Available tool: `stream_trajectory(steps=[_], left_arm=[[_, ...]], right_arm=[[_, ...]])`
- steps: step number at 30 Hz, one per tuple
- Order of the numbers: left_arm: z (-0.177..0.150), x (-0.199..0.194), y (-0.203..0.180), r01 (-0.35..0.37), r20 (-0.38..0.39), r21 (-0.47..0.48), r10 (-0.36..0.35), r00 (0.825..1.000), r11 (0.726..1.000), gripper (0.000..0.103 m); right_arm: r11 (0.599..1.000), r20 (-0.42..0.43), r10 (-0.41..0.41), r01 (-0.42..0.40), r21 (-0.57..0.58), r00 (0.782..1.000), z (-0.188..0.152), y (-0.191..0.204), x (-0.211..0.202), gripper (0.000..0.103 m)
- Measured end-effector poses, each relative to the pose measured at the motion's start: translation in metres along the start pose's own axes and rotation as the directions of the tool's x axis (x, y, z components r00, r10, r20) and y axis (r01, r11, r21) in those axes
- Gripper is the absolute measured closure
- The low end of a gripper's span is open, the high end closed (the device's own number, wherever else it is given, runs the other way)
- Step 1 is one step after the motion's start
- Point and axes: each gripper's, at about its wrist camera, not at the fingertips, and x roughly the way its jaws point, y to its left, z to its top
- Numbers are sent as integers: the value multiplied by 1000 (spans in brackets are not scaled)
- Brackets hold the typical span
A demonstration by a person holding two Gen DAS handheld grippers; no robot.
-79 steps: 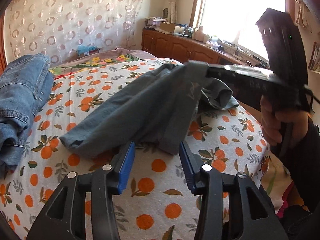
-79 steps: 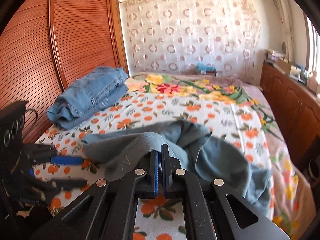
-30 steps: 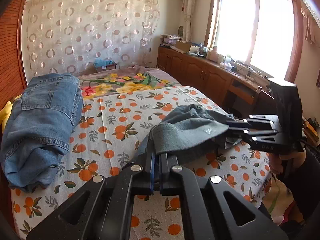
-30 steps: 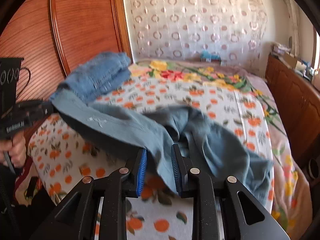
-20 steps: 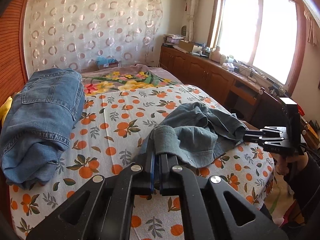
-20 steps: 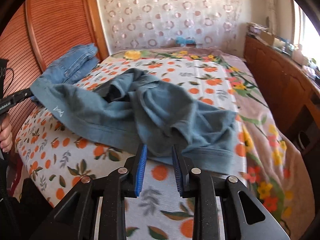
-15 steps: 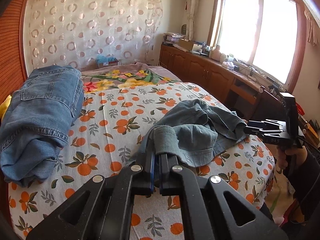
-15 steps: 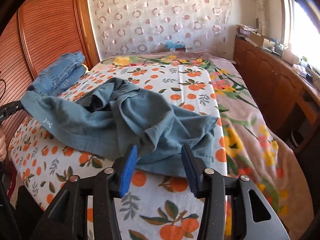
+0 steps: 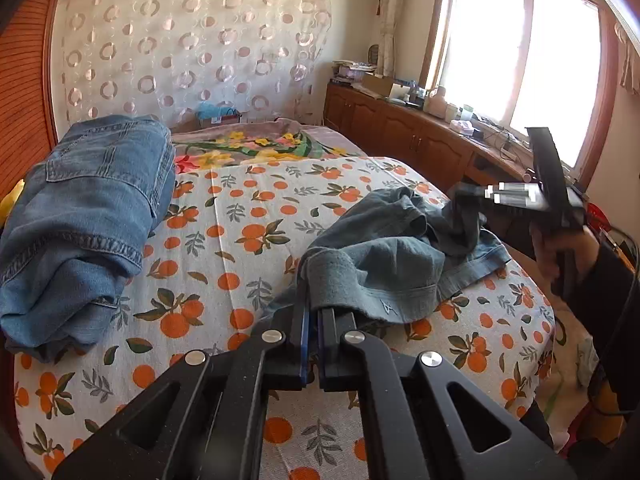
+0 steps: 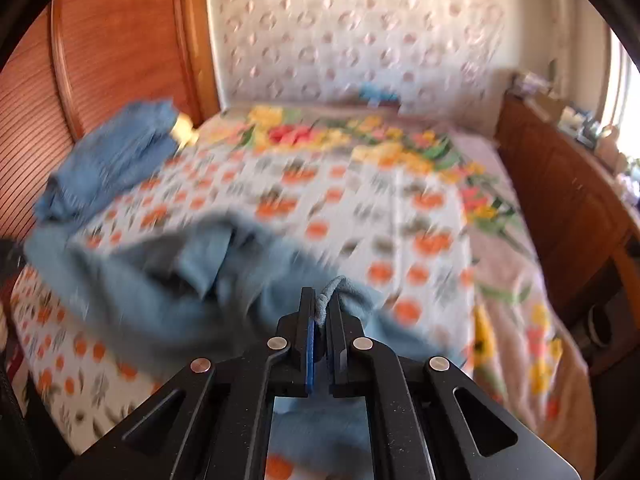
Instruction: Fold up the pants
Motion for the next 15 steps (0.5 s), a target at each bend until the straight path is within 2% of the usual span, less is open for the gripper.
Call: stream_trajectory(steps=[2,3,5,7,9,11,15], left_arm=[[-1,1,2,0,-4,-5,0,1000,1000,100],[-2,2,3,2,-6,-10,-2,1000,1000,100],[-4,3,4,5,-9,-15,-6,1000,1000,100],[-5,4,4,8,-10,-12,-9,1000,1000,100],[-6,4,3,11,-13,-10,-11,1000,1000,100],[-7,5,3,11,-17,-9,-11,1000,1000,100],[-10,7,2,13,-22,-7,-14,1000,1000,100]], right_arm=[[995,97,-100,96,39,990,17,-15,-6,99],[986,127,-161,153,74,979,22,-22,-7,99],[966,88,-234,221,131,968,24,-37,2,99],[964,40,-236,229,134,971,17,-44,9,99],[965,20,-240,236,117,971,8,-47,8,92],[967,10,-238,235,102,971,-2,-48,1,81],[982,-17,-182,183,54,983,-28,-42,-21,67]])
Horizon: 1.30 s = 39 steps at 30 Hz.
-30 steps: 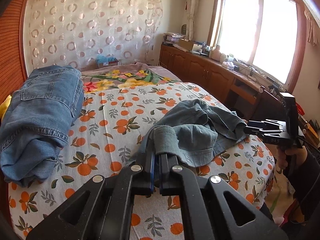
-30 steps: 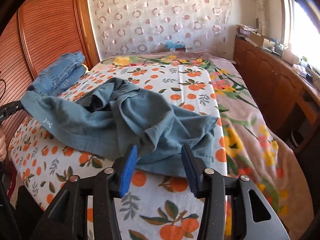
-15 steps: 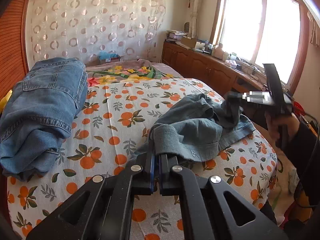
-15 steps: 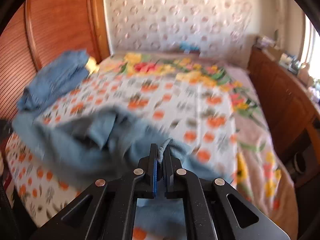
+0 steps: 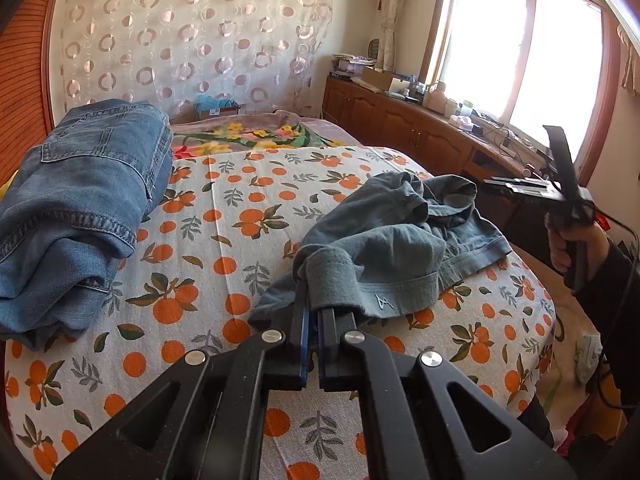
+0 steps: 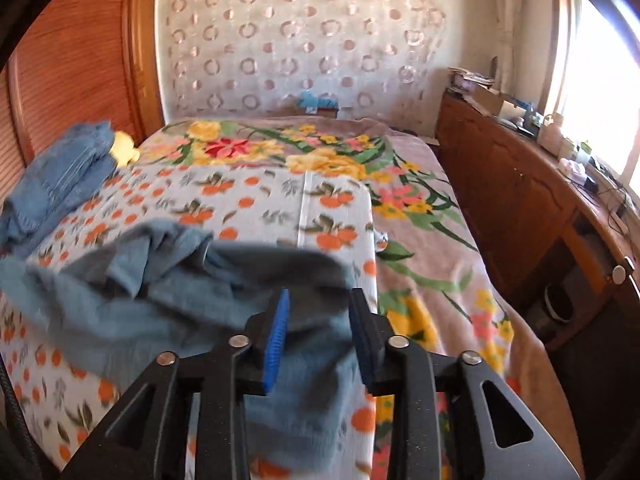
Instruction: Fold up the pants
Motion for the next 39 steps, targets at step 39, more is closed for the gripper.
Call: stream_trajectory(steps=[39], left_arm=[[23,-23,-8,-26,50,21,25,998,999,100]], right_arm=[[996,79,-21,28,-84,997,-46,4,-79,99]])
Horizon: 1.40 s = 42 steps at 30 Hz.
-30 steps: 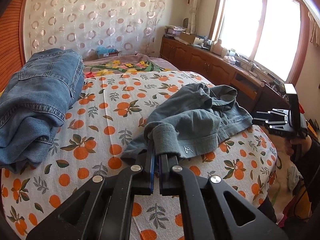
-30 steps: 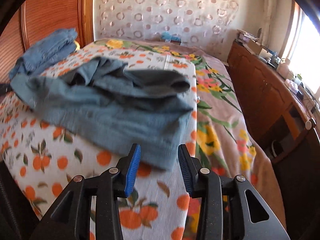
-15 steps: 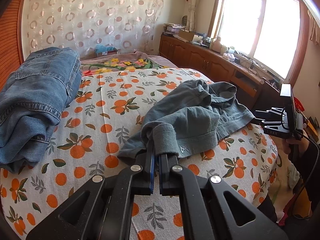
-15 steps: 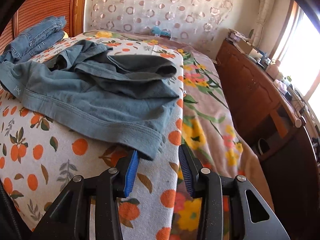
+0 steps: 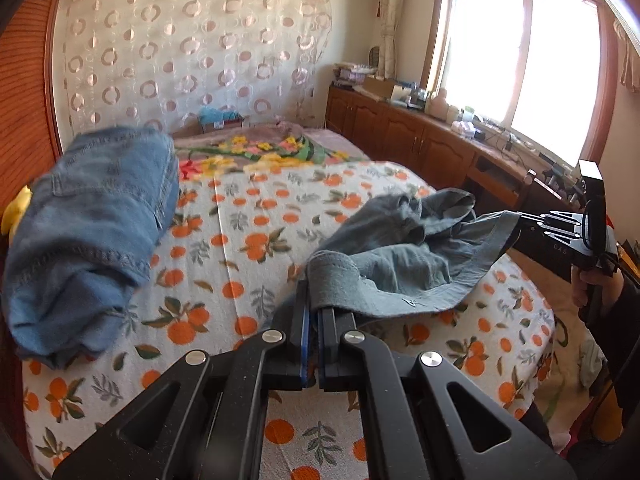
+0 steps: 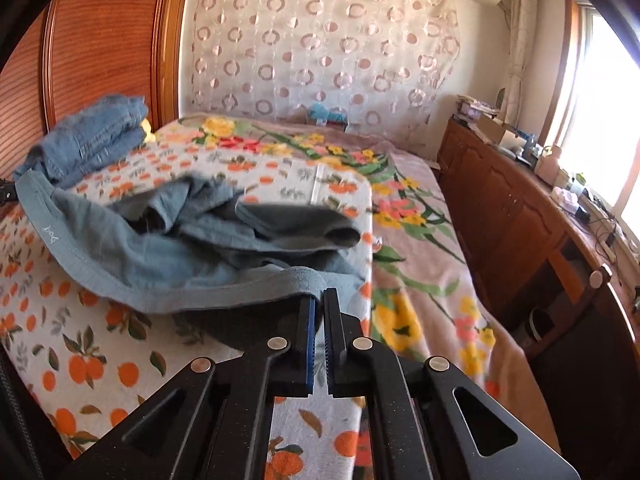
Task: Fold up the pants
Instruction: 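Raise the pants with both grippers and lay them flat onto the bed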
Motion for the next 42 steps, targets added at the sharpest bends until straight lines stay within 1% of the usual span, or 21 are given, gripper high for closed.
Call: stream_trajectory(steps=[5,10,14,18,22,25,28,30,31,33,35,36,39,40,41,42], left_arm=[[28,-33,-5,-9,78,22,7,997,1000,100],[55,-67,-9,-28,149,47,21,989,999,100],[74,-97,-13,-28,202,66,14,979,997,100],[89,-128,-21,-36,259,95,10,966,995,100],[96,-141,-18,-51,286,102,20,958,993,100],[94,-133,-7,-55,271,87,30,962,995,100],[87,-112,5,-55,230,67,38,972,996,100],[85,-91,14,-56,193,57,44,980,997,100],[86,-81,16,-64,182,57,52,982,996,100],[94,-59,20,-99,148,84,86,985,991,100],[112,-38,30,-117,125,87,106,987,989,100],[122,-34,33,-125,125,86,113,986,989,100],[151,-33,40,-154,159,84,140,977,984,100],[159,-36,42,-164,172,82,148,974,983,100],[167,-42,42,-175,191,84,157,969,981,100],[171,-49,42,-191,216,84,169,962,978,100]], right_arm=[[1000,88,-4,2,26,996,20,-11,-42,100],[1000,182,-15,11,19,983,37,-12,-96,100],[1000,250,-19,15,18,968,51,-13,-140,100],[999,323,-17,6,36,946,62,-16,-185,100],[999,364,-1,-14,38,931,58,-16,-205,100],[999,359,7,-18,27,933,47,-14,-204,100],[999,312,24,-32,18,950,36,-10,-183,100],[999,276,32,-36,10,961,38,-11,-164,100],[999,263,36,-39,6,964,49,-15,-160,100],[999,229,39,-38,-6,973,63,-13,-137,100],[999,223,37,-37,-2,974,86,-15,-123,100],[999,225,34,-35,0,974,104,-18,-118,100],[1000,261,6,-7,4,965,148,-19,-120,100],[1000,275,-3,2,5,961,154,-17,-118,100],[1000,302,-15,13,9,953,167,-18,-126,100],[1000,325,-22,19,13,945,171,-16,-132,100]])
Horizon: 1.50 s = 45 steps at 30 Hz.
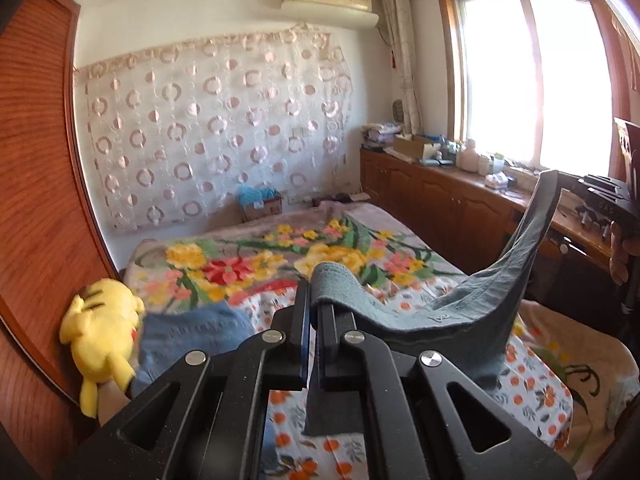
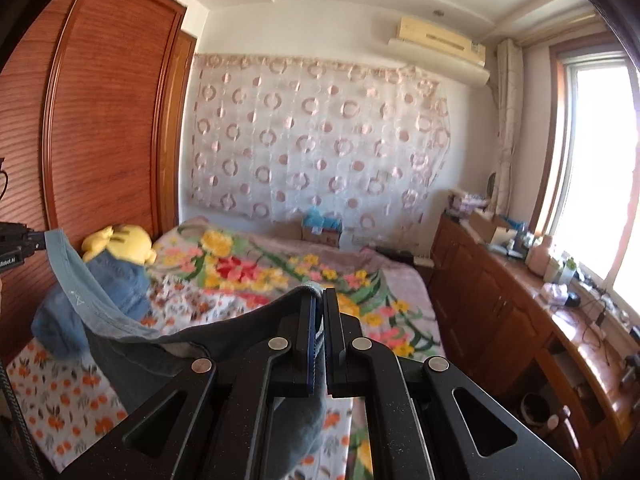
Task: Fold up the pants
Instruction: 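Raise the pants with both grippers and lay them flat onto the bed, then pull the held hem with both grippers to smooth the pants flat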
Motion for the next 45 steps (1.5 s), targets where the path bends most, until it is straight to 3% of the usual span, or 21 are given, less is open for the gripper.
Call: stream_trajectory(steps=[3,7,10,13,16,19,22,27,33,39,45], left_arm=[[8,-17,8,-13,46,-19,14,999,1000,100],[-14,-21,11,-11,26,-27,12,1000,1000,100],[-59,-12,10,7,-40,-45,-9,999,999,100],[-111,5,1,29,-132,-71,-38,991,997,100],[-159,20,-13,37,-217,-82,-54,975,996,100],[-189,29,-27,58,-273,-96,-82,958,994,100],[-197,28,-38,52,-285,-84,-75,956,995,100],[-198,22,-36,58,-285,-108,-87,955,992,100],[-206,1,-30,70,-263,-162,-111,958,984,100],[-217,-13,-34,79,-266,-170,-123,956,982,100],[-231,-4,-38,67,-304,-169,-117,946,983,100]], right_arm=[[999,76,-29,28,20,997,19,-2,-23,100],[1000,61,-23,22,18,998,6,0,-32,100],[999,-22,6,-5,45,1000,-31,-2,-25,100],[997,-160,37,-26,67,987,-86,-1,-10,100],[996,-296,62,-41,78,953,-145,6,3,100],[994,-374,89,-57,95,923,-170,8,12,100],[992,-403,105,-65,112,909,-178,5,9,100],[987,-405,116,-59,149,907,-166,-11,-7,100],[980,-404,138,-66,186,904,-194,-3,-20,100],[974,-381,134,-51,219,915,-227,4,-34,100],[966,-404,143,-39,255,903,-251,6,-20,100]])
